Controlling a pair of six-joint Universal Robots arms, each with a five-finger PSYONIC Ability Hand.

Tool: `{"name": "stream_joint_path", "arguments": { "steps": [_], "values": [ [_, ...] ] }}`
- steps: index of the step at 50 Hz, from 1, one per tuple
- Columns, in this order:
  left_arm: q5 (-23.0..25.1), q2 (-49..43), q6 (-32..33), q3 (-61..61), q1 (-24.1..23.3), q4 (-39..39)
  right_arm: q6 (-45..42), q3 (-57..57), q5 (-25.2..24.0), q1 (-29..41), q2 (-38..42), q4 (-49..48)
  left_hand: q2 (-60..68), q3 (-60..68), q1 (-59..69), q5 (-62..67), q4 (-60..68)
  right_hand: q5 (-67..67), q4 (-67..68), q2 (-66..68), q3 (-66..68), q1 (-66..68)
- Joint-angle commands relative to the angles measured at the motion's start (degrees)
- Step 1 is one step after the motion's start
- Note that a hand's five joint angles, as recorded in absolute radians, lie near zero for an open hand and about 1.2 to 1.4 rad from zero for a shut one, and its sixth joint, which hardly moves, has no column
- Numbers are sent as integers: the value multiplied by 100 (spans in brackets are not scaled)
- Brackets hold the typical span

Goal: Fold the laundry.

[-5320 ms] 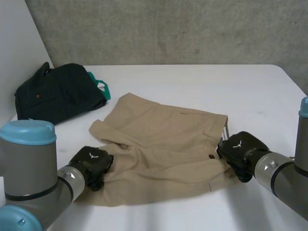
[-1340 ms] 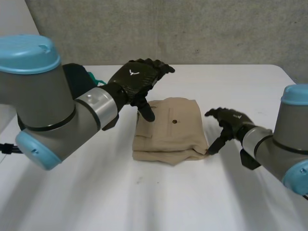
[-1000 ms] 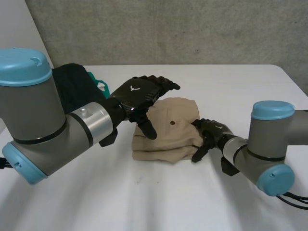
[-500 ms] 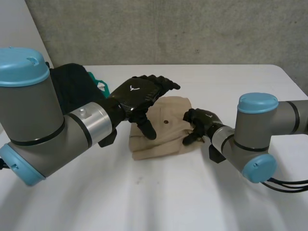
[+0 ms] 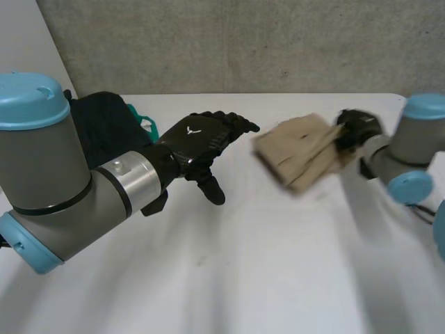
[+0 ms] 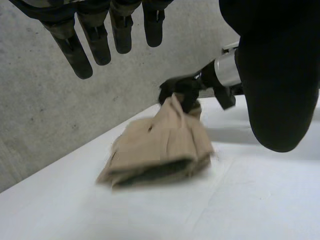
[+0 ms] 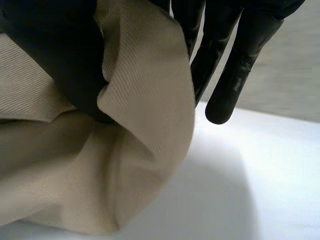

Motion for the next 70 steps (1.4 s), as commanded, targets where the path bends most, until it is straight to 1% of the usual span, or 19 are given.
{"name": "stream_joint_path", "arguments": {
  "steps": [1,5,22,23,24,25,26,32,36,38,42,45,49,53,56,59,61,66,70],
  "values": [
    [-11,38,9,15,-17,-2,-348,-2653,400,-1273,1237,1069,-122,-182,-1,-247,-163,1810,1194,1358,1539,2728],
    [-11,47,9,6,-25,-2,-717,-3350,453,-1590,1643,1255,-122,-182,-1,-247,-163,1810,1194,1358,1539,2728],
    [-47,47,9,-3,-52,-10,-1683,-3351,92,-2434,1836,983,-122,-182,-1,-247,-163,1810,1194,1358,1539,2728],
    [-47,47,9,-3,-52,-10,-1772,-3351,83,-2452,1863,965,-122,-182,-1,-247,-163,1616,1000,1164,1345,2534],
    [-47,38,9,-3,-52,-10,-1851,-3351,83,-2469,1880,965,-122,-182,-1,-247,-163,-551,-1167,-1003,-822,367],
    [-47,38,9,-3,-52,-10,-1939,-3351,101,-2478,1898,965,-122,-182,-1,-247,-163,-3370,-3986,-3822,-3641,-2452],
    [-47,47,1,-3,-52,-10,-2096,-3333,144,-2470,1915,965,-122,-182,-1,-247,-163,-5190,-5806,-5642,-5461,-4272],
    [-47,47,1,-3,-60,-19,-2730,-3298,417,-2469,1881,991,-122,-182,-1,-247,-163,-5190,-5806,-5642,-5461,-4272],
    [-55,65,1,-12,-52,-28,-3502,-3298,970,-2443,1679,1000,-122,-182,-1,-247,-163,-5190,-5806,-5642,-5461,-4272],
    [-64,108,1,-20,-43,-28,-4089,-3263,1399,-2443,1434,983,-122,-182,-1,-247,-163,-5190,-5806,-5642,-5461,-4272],
    [-73,240,1,-81,18,-2,-4698,-3027,1901,-2251,951,1026,-122,-182,-1,-247,-163,-5190,-5806,-5642,-5461,-4272],
    [-82,319,1,-91,115,42,-4656,-2719,1920,-2031,502,1044,-122,-182,-1,-247,-163,-5190,-5806,-5642,-5461,-4272],
    [-283,495,1,-38,562,226,-4463,-1990,1692,-1583,-324,1009,-122,-182,-1,-247,-163,-5190,-5806,-5642,-5461,-4272],
    [-634,636,18,85,1081,630,-4208,-1095,1123,-855,-1158,939,-122,-182,-1,-247,-163,-5190,-5806,-5642,-5461,-4272],
    [-688,618,79,155,1284,885,-4102,-663,823,-440,-1502,895,-122,-182,-1,-247,-163,-5190,-5806,-5642,-5461,-4272],
    [-679,496,229,261,1687,1079,-3935,-30,515,34,-1854,886,-122,-182,-1,-247,-163,-5190,-5806,-5642,-5461,-4272],
    [-627,50,526,462,2248,1106,-3751,697,234,481,-2117,851,-122,-182,-1,-247,-163,-5190,-5806,-5642,-5461,-4272],
    [-618,-690,1125,849,2865,1106,-3654,1868,-250,975,-2496,702,-122,-182,-1,-247,-163,-5190,-5806,-5642,-5461,-4272],
    [-618,-1481,1722,1332,3208,1097,-3671,2782,-400,1248,-2839,464,-122,-182,-1,-247,-163,-5190,-5806,-5642,-5461,-4272]
  ]
}}
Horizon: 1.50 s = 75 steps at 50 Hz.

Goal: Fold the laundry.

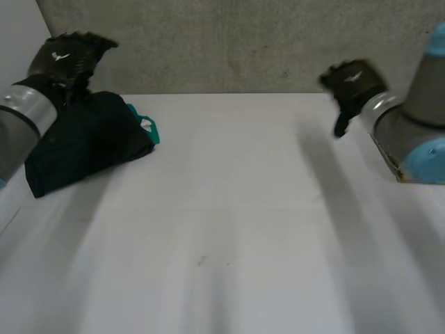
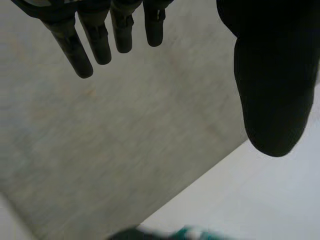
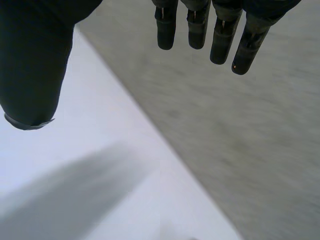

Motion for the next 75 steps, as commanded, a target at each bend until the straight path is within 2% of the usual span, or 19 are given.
{"name": "stream_joint_path", "arguments": {
  "steps": [1,10,17,20,21,23,28,33,36,41,47,50,54,56,59,63,64,69,75],
  "values": [
    [30,-1463,1125,841,808,-23,39,1718,-404,562,-586,-372,-122,-182,-1,-247,-163,-381,-322,-253,-193,-131],
    [275,-3123,2794,1939,1221,3,-76,3230,-448,615,-1201,-960,-122,-182,-1,-247,-163,-381,-322,-253,-193,-131],
    [303,-3845,3393,2450,1327,12,-128,3706,-466,536,-1457,-1163,-118,-178,3,-243,-158,-381,-322,-253,-193,-131],
    [259,-4066,3403,2714,1336,3,-190,3829,-457,536,-1509,-1172,1305,1245,1426,1180,1264,-381,-322,-253,-193,-131],
    [172,-4075,3420,2731,1318,12,-216,3890,-465,536,-1527,-1172,3727,3667,3848,3602,3686,-381,-322,-253,-193,-131],
    [48,-4022,3438,2688,1248,30,-242,3926,-457,536,-1536,-1181,6864,6804,6985,6739,6823,-381,-322,-253,-193,-131],
    [-610,-3356,3315,2302,888,529,-269,3952,-448,492,-1536,-1181,6878,6818,6999,6753,6837,-381,-322,-253,-193,-131],
    [-840,-2040,2518,1179,151,1416,-260,3943,-413,299,-1588,-1181,6878,6818,6999,6753,6837,-381,-322,-253,-193,-131],
    [-875,-1405,1972,668,-297,1541,-190,3900,-369,255,-1632,-1181,6878,6818,6999,6753,6837,-381,-322,-253,-193,-131],
    [-963,-411,1162,-317,-1466,1129,-137,3882,-237,18,-1782,-1295,6878,6818,6999,6753,6837,-381,-322,-253,-193,-131],
    [-1402,-392,801,-705,-2934,566,21,3847,79,-219,-1870,-1348,6878,6818,6999,6753,6837,-381,-322,-253,-193,-131],
    [-1709,-804,643,-626,-3654,294,56,3811,123,-316,-1922,-1348,2975,2916,3097,2851,2935,-381,-322,-253,-193,-131],
    [-1772,-1034,152,-538,-4183,92,65,3803,106,-413,-1967,-1339,1352,1292,1473,1227,1312,-381,-322,-253,-193,-131],
    [-1780,-990,-329,-398,-4210,12,65,3811,97,-413,-1967,-1339,-122,-182,-1,-247,-163,-381,-322,-253,-193,-131],
    [-1780,-832,-692,-310,-4202,12,65,3811,79,-404,-1967,-1322,-122,-182,-1,-247,-163,-381,-322,-253,-193,-131],
    [-1781,-261,-930,-336,-3702,21,56,3820,62,-404,-1967,-1304,-84,-144,37,-209,-125,-381,-322,-253,-193,-131],
    [-1772,-156,-878,-379,-3405,12,56,3820,70,-396,-1967,-1295,-68,-127,54,-192,-108,-381,-322,-253,-193,-131],
    [-1745,-32,-413,-415,-2770,21,56,3846,88,-317,-1993,-1243,17,-43,138,-108,-24,-381,-322,-253,-193,-131],
    [-1570,-120,791,-292,-1689,-23,354,3768,-105,166,-2037,-813,0,-60,121,-125,-40,-381,-322,-253,-193,-131]
  ]
}}
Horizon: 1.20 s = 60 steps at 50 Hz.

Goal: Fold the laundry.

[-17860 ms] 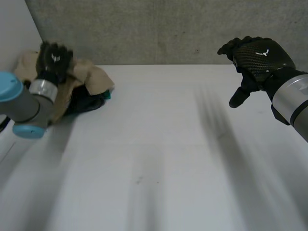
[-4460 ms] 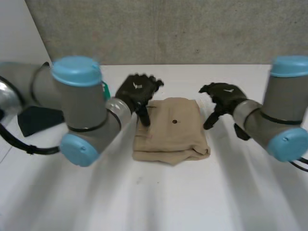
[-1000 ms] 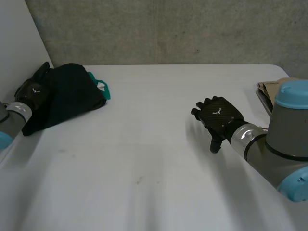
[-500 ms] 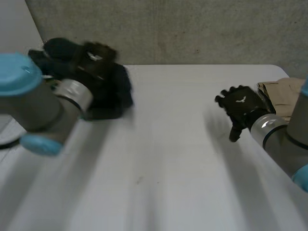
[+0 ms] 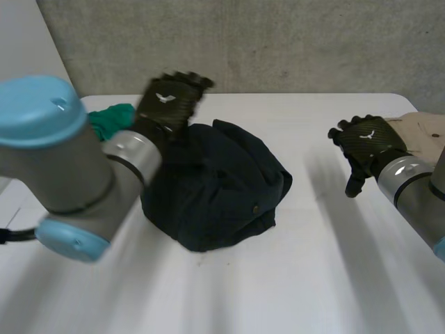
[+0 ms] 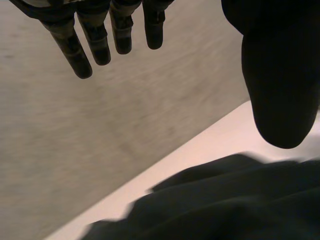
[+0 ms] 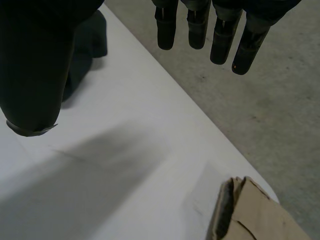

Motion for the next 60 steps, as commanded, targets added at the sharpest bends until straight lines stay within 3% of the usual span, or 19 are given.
{"name": "stream_joint_path", "arguments": {
  "steps": [1,8,16,19,23,26,28,30,34,39,46,51,57,60],
  "values": [
    [397,-126,1404,82,1175,-32,367,-101,-192,515,-30,419,-26,-59,0,-130,-28,-375,-322,-253,-194,-131],
    [1733,-889,1943,363,1554,-41,1657,-356,-289,999,223,446,-26,-59,0,-130,-28,-375,-322,-253,-194,-131],
    [2113,-1917,2144,1012,1783,-287,2556,-803,-228,1358,1286,279,141,108,167,37,139,-375,-322,-253,-194,-131],
    [2104,-2147,2390,1198,1774,-366,2574,-980,-210,1526,1603,200,243,210,269,138,241,-375,-322,-253,-194,-131],
    [2043,-2429,2803,1374,1765,-393,2609,-1322,0,1658,2149,51,1400,1367,1426,1296,1399,-375,-322,-253,-194,-131],
    [1937,-2570,3041,1471,1730,-402,2600,-1560,316,1720,2430,-99,4625,4592,4651,4520,4623,1476,1529,1598,1657,1720],
    [1771,-2570,3111,1462,1669,-375,2600,-1727,527,1781,2501,-222,6838,6805,6864,6734,6836,4433,4486,4554,4614,4677],
    [1613,-2526,3112,1453,1599,-366,2600,-1788,642,1790,2466,-292,6852,6819,6878,6747,6850,6437,6489,6558,6618,6680],
    [1182,-2272,3059,1357,1248,-375,2548,-1850,669,1747,2124,-371,6852,6819,6878,6747,6850,6625,6678,6747,6806,6869],
    [874,-991,3015,831,922,-375,2224,-1903,476,1650,1185,-310,6852,6819,6878,6747,6850,6625,6678,6747,6806,6869],
    [496,653,2305,119,404,-480,1169,-2262,19,1026,559,128,6852,6819,6878,6747,6850,6625,6678,6747,6806,6869],
    [241,1656,1199,-514,17,-568,755,-3289,-113,876,602,918,6852,6819,6878,6747,6850,6625,6678,6747,6806,6869],
    [197,1570,55,-840,-344,-647,457,-4450,-184,850,1419,1614,6852,6819,6878,6747,6850,6625,6678,6747,6806,6869],
    [144,1097,-552,-858,-484,-691,-9,-4987,-184,850,1946,1808,6852,6819,6878,6747,6850,6625,6678,6747,6806,6869]
  ]
}}
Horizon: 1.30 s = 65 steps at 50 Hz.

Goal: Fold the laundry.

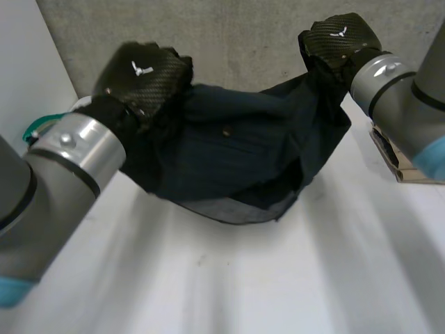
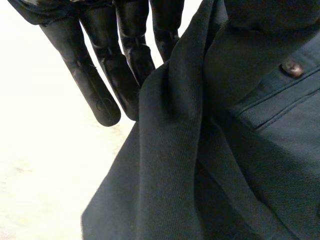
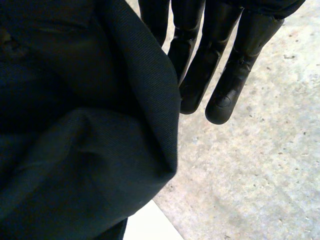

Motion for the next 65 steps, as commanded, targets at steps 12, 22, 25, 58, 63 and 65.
{"name": "stream_joint_path", "arguments": {
  "steps": [12,22,25,58,63,65],
  "values": [
    [-119,-2563,-1834,652,-493,-105,-2229,-2049,417,101,3204,-176,-5155,-5168,-4543,-4878,-5201,-5568,-5806,-5691,-5781,-4606],
    [-400,-1326,-1545,144,236,-97,-192,-927,920,40,1397,42,-5325,-5338,-4712,-5048,-5371,-5568,-5806,-5691,-5781,-4606],
    [-374,-808,-1124,-294,465,-114,695,64,675,-48,256,305,-5392,-5405,-4779,-5115,-5438,-5568,-5806,-5691,-5781,-4606],
    [48,-2203,-1605,-622,167,9,2518,4850,-813,285,-1023,-1109,-4854,-4867,-4242,-4577,-4900,-4550,-4788,-4673,-4763,-3588],
    [39,-2510,-1597,-350,43,-9,2439,4657,-356,593,-724,-1399,-4518,-4531,-3906,-4241,-4564,-4937,-5175,-5060,-5150,-3975],
    [22,-2677,-1597,-209,17,-26,2342,4473,-102,637,-593,-1495,-3950,-3963,-3337,-3673,-3996,-4988,-5225,-5111,-5200,-4025]
  ]
}}
